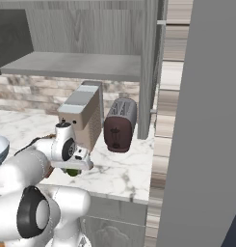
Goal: Open the cabinet. Place the bowl and condiment on the counter. Then place the lime and garlic on the cutting board.
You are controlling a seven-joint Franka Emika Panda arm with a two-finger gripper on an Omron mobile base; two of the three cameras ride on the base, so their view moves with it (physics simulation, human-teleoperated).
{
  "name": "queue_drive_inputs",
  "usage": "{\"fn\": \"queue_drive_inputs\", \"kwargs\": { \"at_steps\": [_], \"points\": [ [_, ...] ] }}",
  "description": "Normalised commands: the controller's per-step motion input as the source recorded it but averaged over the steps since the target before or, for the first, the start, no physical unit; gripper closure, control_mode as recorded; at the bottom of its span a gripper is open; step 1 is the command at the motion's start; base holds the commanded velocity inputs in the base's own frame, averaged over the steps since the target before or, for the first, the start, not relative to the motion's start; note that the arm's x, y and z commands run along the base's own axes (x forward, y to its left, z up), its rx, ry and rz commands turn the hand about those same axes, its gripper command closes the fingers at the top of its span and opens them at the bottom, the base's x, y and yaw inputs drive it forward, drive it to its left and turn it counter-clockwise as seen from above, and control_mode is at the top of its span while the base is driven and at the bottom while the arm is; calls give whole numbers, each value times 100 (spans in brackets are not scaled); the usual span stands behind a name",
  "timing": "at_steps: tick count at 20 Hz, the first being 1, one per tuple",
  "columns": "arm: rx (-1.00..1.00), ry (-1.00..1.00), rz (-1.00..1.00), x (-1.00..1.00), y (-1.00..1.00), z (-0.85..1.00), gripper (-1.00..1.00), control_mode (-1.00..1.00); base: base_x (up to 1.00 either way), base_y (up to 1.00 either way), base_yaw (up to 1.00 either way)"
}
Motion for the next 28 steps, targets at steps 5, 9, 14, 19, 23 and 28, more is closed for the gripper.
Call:
{"fn": "queue_drive_inputs", "kwargs": {
  "at_steps": [5, 9, 14, 19, 23, 28],
  "points": [
    [-4, -8, -1, -52, 0, -7, 100, -100, 0, 0, 0],
    [-4, -17, 0, -31, 0, -6, 100, -100, 0, 0, 0],
    [0, -22, 0, -21, 0, 0, 100, -100, 0, 0, 0],
    [0, -11, 0, -35, -5, 1, 100, -100, 0, 0, 0],
    [0, -4, 0, -42, -4, 7, 100, -100, 0, 0, 0],
    [0, -1, 0, -30, -2, 27, 100, -100, 0, 0, 0]
  ]
}}
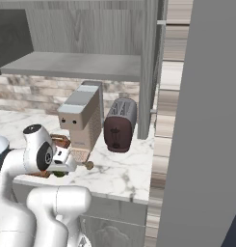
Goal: Open the cabinet. Place the bowl and condiment on the counter. Then place the lime and garlic on the cutting board.
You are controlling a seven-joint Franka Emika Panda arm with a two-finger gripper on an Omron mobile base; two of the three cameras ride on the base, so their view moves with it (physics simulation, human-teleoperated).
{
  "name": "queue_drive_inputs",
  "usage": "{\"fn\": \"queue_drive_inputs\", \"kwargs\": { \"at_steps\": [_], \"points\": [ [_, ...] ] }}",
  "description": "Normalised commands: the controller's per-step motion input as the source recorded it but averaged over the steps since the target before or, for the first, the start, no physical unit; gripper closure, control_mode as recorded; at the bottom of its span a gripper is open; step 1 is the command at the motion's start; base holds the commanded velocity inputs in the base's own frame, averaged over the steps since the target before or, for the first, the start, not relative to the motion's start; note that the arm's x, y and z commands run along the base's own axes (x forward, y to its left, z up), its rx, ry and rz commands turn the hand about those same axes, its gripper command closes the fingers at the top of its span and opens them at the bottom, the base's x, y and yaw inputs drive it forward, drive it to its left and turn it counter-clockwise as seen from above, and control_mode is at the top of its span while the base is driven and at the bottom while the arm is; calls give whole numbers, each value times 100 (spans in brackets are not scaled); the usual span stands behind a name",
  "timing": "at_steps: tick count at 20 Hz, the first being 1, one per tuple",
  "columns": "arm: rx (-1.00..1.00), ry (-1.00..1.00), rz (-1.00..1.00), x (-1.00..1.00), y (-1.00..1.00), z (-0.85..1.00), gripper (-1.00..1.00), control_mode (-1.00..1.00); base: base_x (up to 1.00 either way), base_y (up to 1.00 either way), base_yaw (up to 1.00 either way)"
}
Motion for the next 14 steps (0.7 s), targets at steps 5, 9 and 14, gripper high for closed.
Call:
{"fn": "queue_drive_inputs", "kwargs": {
  "at_steps": [5, 9, 14],
  "points": [
    [0, -9, 0, 0, 0, 59, 100, -100, 0, 0, 0],
    [0, -13, 0, 0, 0, 47, 100, -100, 0, 0, 0],
    [0, -12, 0, 0, 10, 11, 100, -100, 0, 0, 0]
  ]
}}
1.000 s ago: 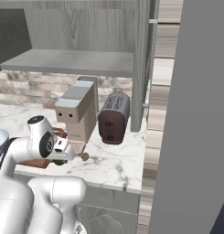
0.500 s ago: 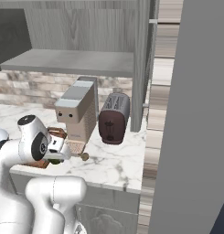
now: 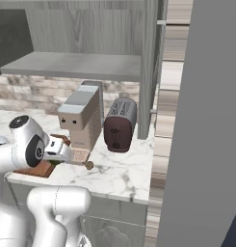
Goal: Open the cabinet. Place the bowl and condiment on the counter. Then place the lime and garlic on the cutting board.
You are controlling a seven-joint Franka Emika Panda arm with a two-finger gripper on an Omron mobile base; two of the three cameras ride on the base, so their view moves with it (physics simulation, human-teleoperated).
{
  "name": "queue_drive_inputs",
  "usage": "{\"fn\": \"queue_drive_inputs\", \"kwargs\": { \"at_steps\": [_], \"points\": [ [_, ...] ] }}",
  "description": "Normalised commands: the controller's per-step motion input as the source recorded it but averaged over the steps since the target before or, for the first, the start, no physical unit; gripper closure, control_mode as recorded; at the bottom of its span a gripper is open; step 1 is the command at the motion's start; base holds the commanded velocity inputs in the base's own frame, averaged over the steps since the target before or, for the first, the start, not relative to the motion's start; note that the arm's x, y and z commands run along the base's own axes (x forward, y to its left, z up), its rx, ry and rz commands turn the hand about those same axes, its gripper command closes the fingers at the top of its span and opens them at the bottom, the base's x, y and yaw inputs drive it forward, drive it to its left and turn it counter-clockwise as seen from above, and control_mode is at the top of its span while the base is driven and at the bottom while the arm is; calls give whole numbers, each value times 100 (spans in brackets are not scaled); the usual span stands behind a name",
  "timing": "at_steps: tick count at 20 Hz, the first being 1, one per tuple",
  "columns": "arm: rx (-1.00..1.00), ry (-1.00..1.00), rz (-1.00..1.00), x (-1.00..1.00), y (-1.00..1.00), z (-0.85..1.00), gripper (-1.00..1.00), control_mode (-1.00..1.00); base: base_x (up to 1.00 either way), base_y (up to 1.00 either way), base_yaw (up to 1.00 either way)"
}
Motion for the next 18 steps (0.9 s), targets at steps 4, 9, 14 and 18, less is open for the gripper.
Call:
{"fn": "queue_drive_inputs", "kwargs": {
  "at_steps": [4, 9, 14, 18],
  "points": [
    [0, -15, 0, 0, 31, -1, 100, -100, 0, 0, 0],
    [0, -13, 0, 12, 33, 0, 100, -100, 0, 0, 0],
    [0, -8, 0, 14, 25, 0, 100, -100, 0, 0, 0],
    [1, -1, 0, 30, 15, 0, 100, -100, 0, 0, 0]
  ]
}}
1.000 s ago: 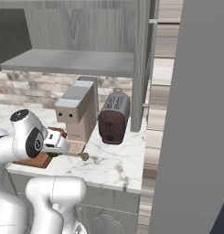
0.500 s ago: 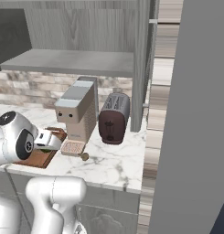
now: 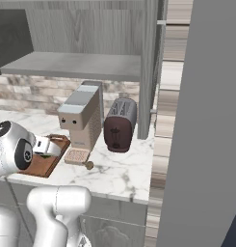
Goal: Open the cabinet. Place the bowl and condiment on the counter. Then place the lime and garlic on the cutting board.
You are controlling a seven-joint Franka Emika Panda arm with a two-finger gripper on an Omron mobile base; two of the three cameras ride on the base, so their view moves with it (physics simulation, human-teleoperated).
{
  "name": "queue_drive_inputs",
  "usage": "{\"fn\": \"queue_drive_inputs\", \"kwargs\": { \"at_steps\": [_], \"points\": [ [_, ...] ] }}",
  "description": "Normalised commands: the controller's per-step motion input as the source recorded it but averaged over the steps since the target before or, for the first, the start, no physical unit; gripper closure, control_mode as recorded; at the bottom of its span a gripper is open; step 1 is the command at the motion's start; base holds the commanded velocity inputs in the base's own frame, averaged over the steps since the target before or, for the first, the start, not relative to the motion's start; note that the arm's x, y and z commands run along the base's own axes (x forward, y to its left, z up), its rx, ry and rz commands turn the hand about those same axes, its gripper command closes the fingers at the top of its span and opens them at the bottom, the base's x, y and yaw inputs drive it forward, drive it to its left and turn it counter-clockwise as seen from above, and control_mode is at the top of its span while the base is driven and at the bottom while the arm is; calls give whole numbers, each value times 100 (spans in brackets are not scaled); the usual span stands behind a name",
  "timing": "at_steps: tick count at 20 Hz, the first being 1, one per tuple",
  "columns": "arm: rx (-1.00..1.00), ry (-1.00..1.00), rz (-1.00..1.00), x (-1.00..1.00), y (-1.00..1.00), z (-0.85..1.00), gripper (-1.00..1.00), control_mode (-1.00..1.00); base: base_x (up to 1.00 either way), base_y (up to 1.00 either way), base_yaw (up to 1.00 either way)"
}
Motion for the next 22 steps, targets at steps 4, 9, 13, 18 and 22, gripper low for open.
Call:
{"fn": "queue_drive_inputs", "kwargs": {
  "at_steps": [4, 9, 13, 18, 22],
  "points": [
    [2, 0, 0, 45, 6, 0, 100, -100, 0, 0, 0],
    [2, 0, 0, 45, 15, 0, 100, -100, 0, 0, 0],
    [0, 0, 0, 31, 37, 0, 100, -100, 0, 0, 0],
    [0, 0, 0, 32, 38, 0, 100, -100, 0, 0, 0],
    [0, 0, 0, 31, 25, -11, 100, -100, 0, 0, 0]
  ]
}}
